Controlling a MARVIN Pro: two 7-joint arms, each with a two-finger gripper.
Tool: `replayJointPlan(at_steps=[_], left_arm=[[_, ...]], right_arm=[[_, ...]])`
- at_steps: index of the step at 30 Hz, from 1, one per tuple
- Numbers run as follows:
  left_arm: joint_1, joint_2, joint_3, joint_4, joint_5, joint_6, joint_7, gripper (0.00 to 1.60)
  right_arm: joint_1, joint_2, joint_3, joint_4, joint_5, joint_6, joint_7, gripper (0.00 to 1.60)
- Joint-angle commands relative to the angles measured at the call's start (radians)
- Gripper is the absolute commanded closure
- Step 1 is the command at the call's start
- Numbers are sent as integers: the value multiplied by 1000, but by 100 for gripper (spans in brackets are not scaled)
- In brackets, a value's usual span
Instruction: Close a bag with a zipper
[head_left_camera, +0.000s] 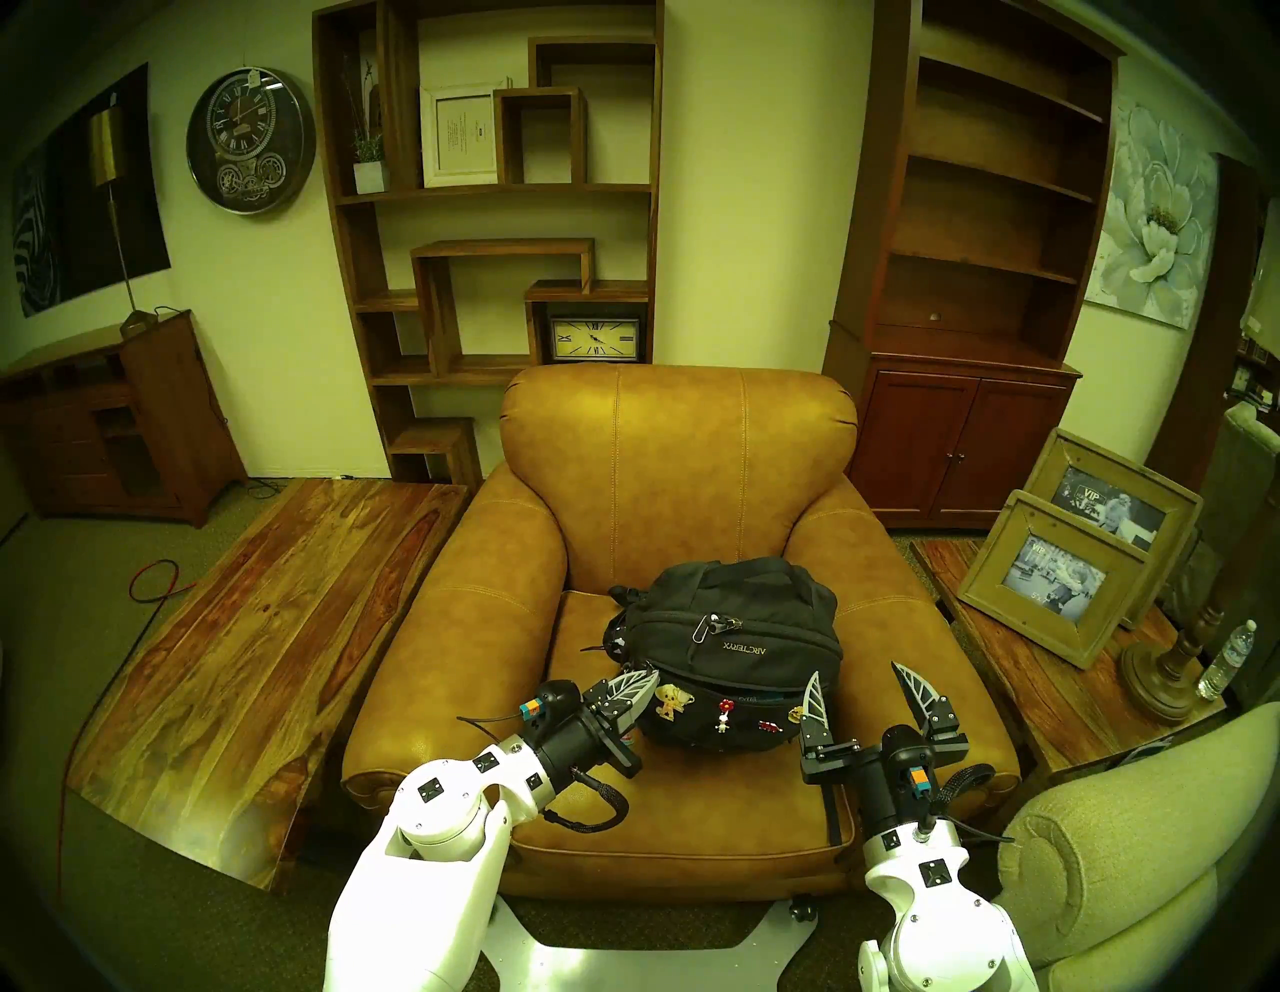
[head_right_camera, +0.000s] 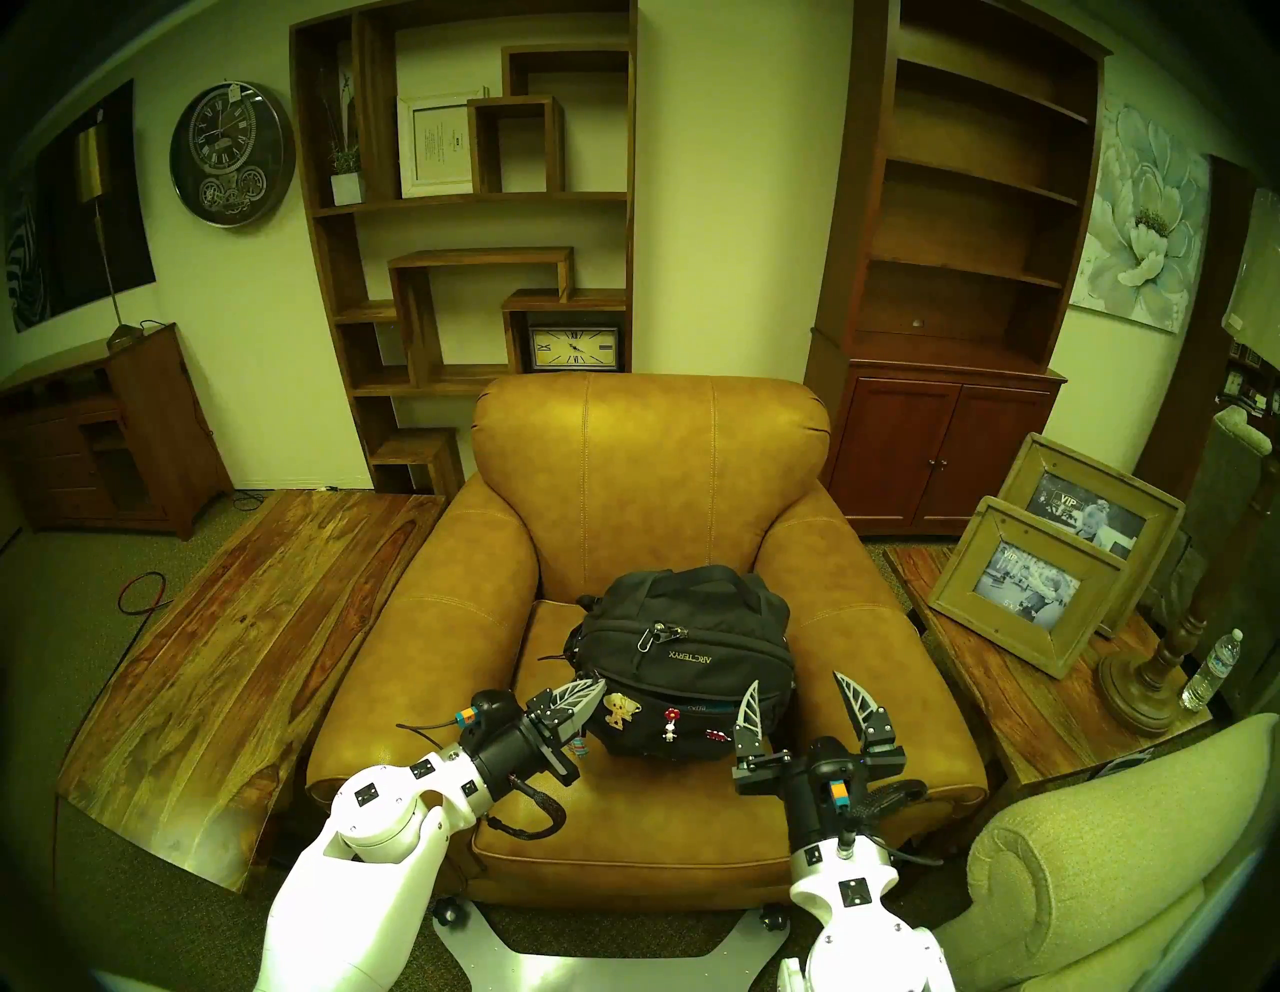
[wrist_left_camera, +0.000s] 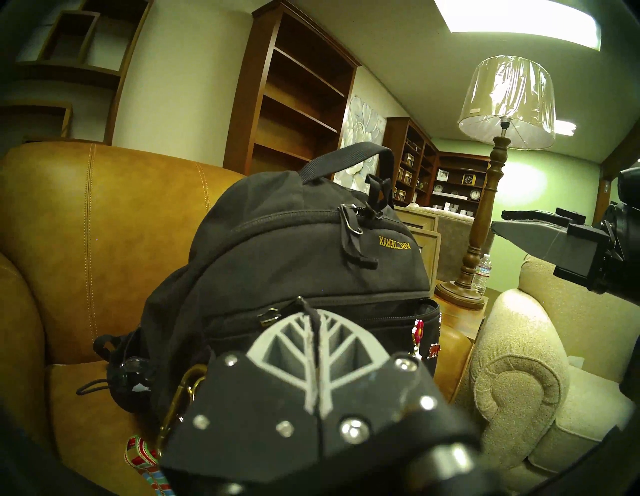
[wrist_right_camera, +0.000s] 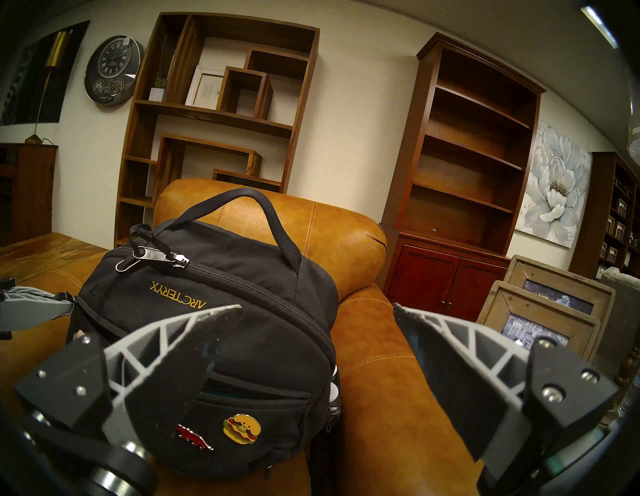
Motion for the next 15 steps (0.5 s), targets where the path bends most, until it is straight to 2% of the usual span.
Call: replayJointPlan(at_steps=[1,15], left_arm=[[1,-9,14,-49,-17,3,-20,160],[-10,-9,44,-23,9,-3,-18,160]], right_arm=[[1,-2,-1,-19,-1,-2,-2,0],[1,-2,-2,-19,-1,-2,-2,0]])
